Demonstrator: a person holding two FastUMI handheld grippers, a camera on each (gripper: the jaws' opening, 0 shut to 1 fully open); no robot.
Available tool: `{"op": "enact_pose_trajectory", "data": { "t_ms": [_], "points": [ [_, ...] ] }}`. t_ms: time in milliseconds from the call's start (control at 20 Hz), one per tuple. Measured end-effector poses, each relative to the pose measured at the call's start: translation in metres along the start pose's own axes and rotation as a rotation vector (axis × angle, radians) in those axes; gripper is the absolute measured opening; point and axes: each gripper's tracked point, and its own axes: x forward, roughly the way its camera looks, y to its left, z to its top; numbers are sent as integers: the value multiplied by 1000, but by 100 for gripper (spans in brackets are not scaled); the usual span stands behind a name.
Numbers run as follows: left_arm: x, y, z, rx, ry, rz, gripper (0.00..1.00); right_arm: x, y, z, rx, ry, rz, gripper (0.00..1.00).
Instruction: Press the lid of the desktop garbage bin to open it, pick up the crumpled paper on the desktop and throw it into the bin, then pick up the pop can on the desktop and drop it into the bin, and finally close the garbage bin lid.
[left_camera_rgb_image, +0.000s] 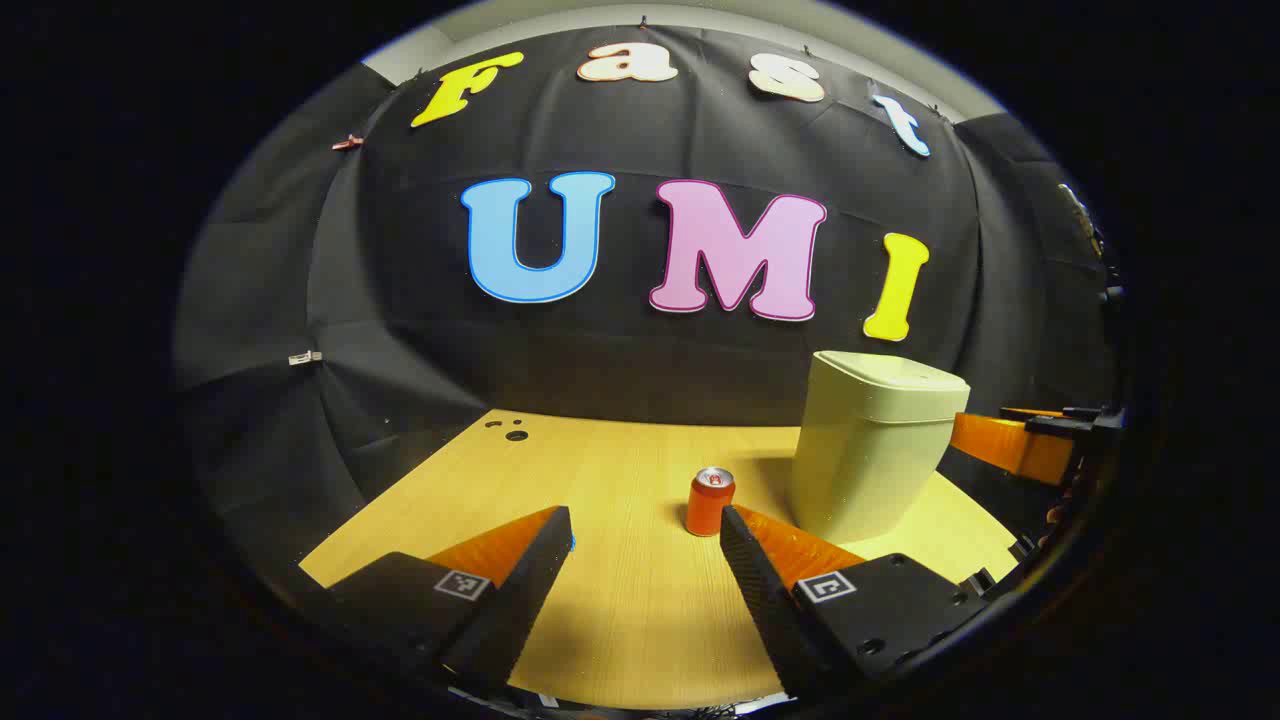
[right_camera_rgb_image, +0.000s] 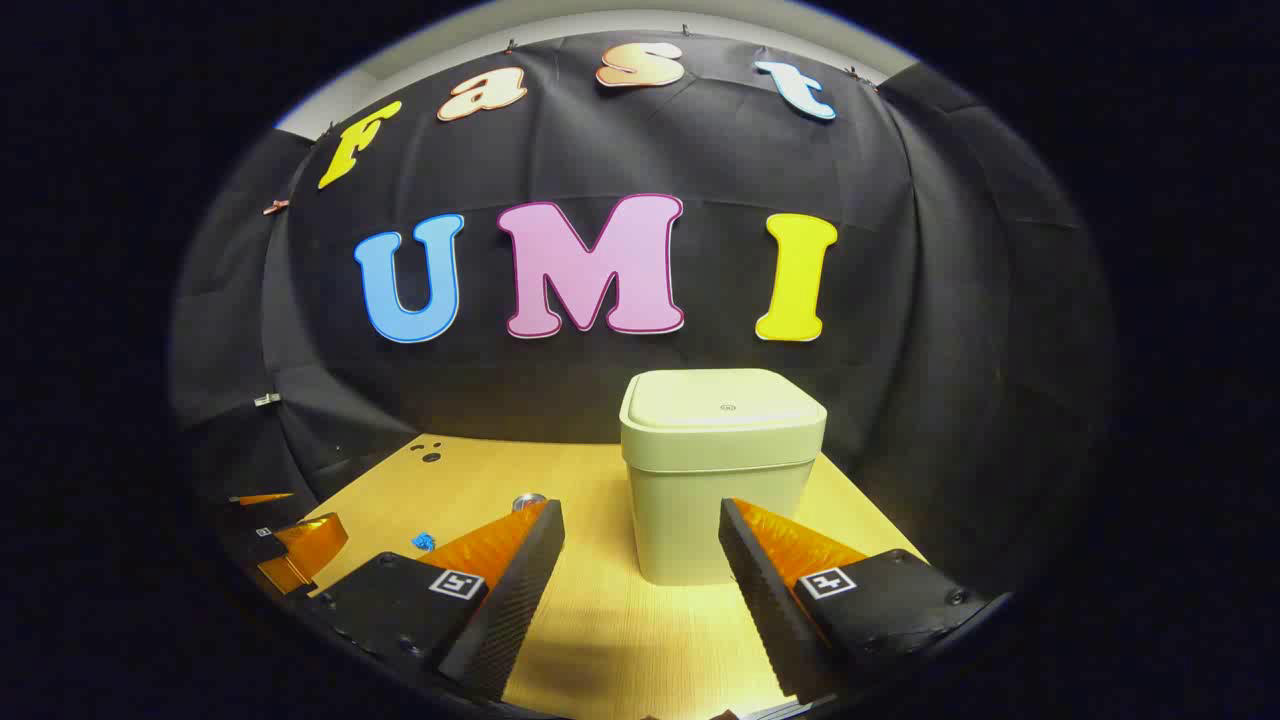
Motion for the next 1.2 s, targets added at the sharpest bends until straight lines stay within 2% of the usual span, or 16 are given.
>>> {"op": "enact_pose_trajectory", "data": {
  "t_ms": [550, 900, 1000, 1150, 1200],
  "points": [
    [11, -4, -6, -2, 27, -10, 95, 7, -9, -6, -3, 24, -20, 98],
    [14, -6, -11, -1, 37, -8, 96, 8, -3, -10, -20, 34, 8, 97],
    [14, -8, -12, -6, 38, -8, 96, 10, -1, -14, -26, 54, 22, 89],
    [15, -12, -7, -12, 27, -15, 95, 11, 4, -17, -41, 67, 41, 63],
    [16, -13, -9, -4, 27, -14, 96, 11, 4, -17, -44, 66, 46, 51]
  ]
}}
